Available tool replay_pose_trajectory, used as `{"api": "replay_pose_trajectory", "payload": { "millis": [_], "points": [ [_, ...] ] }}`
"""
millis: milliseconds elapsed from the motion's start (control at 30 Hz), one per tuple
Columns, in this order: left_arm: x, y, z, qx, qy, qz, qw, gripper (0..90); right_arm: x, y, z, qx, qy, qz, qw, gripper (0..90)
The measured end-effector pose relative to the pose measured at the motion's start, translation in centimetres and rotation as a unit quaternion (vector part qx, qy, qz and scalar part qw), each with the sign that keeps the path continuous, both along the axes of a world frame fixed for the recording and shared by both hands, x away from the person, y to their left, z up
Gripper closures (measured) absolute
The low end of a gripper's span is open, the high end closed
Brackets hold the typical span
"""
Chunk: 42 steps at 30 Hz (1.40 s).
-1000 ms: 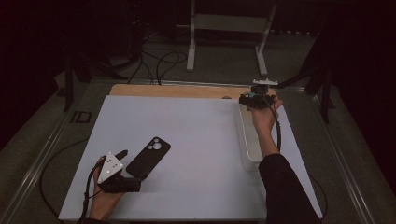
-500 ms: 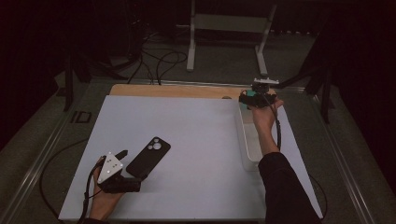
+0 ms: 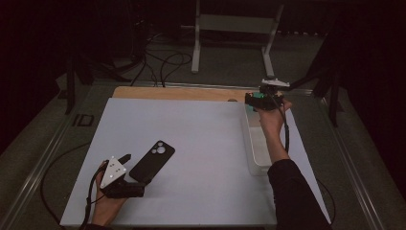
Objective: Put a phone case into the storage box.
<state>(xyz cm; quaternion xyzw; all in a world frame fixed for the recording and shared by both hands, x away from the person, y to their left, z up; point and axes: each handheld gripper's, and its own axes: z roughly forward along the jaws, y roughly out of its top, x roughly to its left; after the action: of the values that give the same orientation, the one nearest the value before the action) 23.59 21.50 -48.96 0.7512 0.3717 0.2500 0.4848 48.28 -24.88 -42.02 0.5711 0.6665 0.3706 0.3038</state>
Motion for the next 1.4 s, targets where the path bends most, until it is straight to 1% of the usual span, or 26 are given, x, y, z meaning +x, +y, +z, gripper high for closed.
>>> {"api": "replay_pose_trajectory", "payload": {
  "millis": [33, 167, 300, 333, 367, 533, 600, 667, 767, 967, 1000, 1033, 1067, 1100, 1133, 1200, 1233, 1267, 1367, 1400],
  "points": [
    [0.0, 0.0, 0.0, 0.001, 0.0, 0.0, 1.0, 0.3, -0.2, 0.1, 0.1, 0.006, -0.001, 0.006, 1.0, 9.4],
    [0.0, -0.1, 0.0, 0.001, 0.0, -0.001, 1.0, 0.3, -1.1, 0.8, 0.3, 0.006, -0.007, 0.038, 0.9993, 9.4],
    [0.0, -0.1, 0.0, 0.0, 0.001, 0.0, 1.0, 0.3, -2.0, 1.3, 0.7, 0.015, -0.017, 0.06, 0.9979, 9.4],
    [0.0, 0.0, 0.0, 0.0, 0.0, 0.001, 1.0, 0.3, -2.3, 1.5, 0.8, 0.012, -0.018, 0.066, 0.9975, 9.4],
    [0.0, 0.0, 0.0, -0.001, 0.0, 0.001, 1.0, 0.3, -2.7, 1.7, 0.9, 0.008, -0.022, 0.072, 0.9971, 9.4],
    [-0.1, 0.0, 0.0, 0.001, 0.001, 0.003, 1.0, 0.3, -4.5, 2.2, 1.1, 0.008, -0.033, 0.103, 0.9941, 9.5],
    [-0.1, 0.0, 0.0, 0.001, 0.001, 0.004, 1.0, 0.3, -5.3, 2.6, 1.1, 0.004, -0.03, 0.111, 0.9933, 9.4],
    [-0.1, 0.0, 0.0, 0.0, 0.001, 0.005, 1.0, 0.3, -6.0, 2.8, 1.1, 0.0, -0.034, 0.122, 0.992, 9.4],
    [-0.1, 0.0, 0.0, 0.0, 0.001, 0.005, 1.0, 0.3, -7.2, 3.2, 1.2, 0.005, -0.035, 0.132, 0.9906, 9.4],
    [-0.1, -0.1, 0.0, 0.0, 0.001, 0.004, 1.0, 0.3, -9.9, 4.0, 1.2, 0.022, -0.044, 0.163, 0.9854, 9.4],
    [-0.1, -0.1, 0.0, 0.0, 0.002, 0.005, 1.0, 0.3, -10.5, 4.1, 1.1, 0.023, -0.044, 0.171, 0.9841, 9.4],
    [-0.1, -0.1, 0.0, 0.0, 0.002, 0.005, 1.0, 0.3, -10.8, 4.2, 1.0, 0.023, -0.044, 0.175, 0.9833, 9.4],
    [-0.1, -0.1, 0.0, 0.001, 0.002, 0.005, 1.0, 0.3, -10.8, 4.2, 1.0, 0.023, -0.044, 0.175, 0.9833, 9.4],
    [-0.1, -0.1, 0.0, 0.0, 0.002, 0.005, 1.0, 0.3, -11.3, 4.3, 0.9, 0.025, -0.044, 0.18, 0.9823, 9.4],
    [-0.1, -0.1, 0.0, 0.0, 0.002, 0.005, 1.0, 0.3, -11.3, 4.3, 0.9, 0.025, -0.044, 0.18, 0.9823, 9.4],
    [-0.1, -0.1, 0.0, 0.002, 0.003, 0.005, 1.0, 0.3, -12.7, 4.4, 0.5, 0.032, -0.047, 0.195, 0.9792, 9.4],
    [-0.1, -0.1, -0.1, 0.003, 0.004, 0.006, 1.0, 0.3, -13.1, 4.4, 0.4, 0.031, -0.047, 0.197, 0.9788, 9.4],
    [-0.1, -0.2, -0.1, 0.003, 0.004, 0.006, 1.0, 0.3, -13.9, 4.4, 0.3, 0.024, -0.052, 0.199, 0.9783, 9.4],
    [0.0, -0.2, -0.1, 0.003, 0.005, 0.006, 1.0, 0.3, -15.0, 4.3, 0.1, 0.023, -0.057, 0.208, 0.9762, 9.4],
    [-0.1, -0.2, -0.1, 0.002, 0.006, 0.006, 1.0, 0.3, -15.5, 4.3, 0.0, 0.023, -0.057, 0.208, 0.9762, 9.4]
  ]
}}
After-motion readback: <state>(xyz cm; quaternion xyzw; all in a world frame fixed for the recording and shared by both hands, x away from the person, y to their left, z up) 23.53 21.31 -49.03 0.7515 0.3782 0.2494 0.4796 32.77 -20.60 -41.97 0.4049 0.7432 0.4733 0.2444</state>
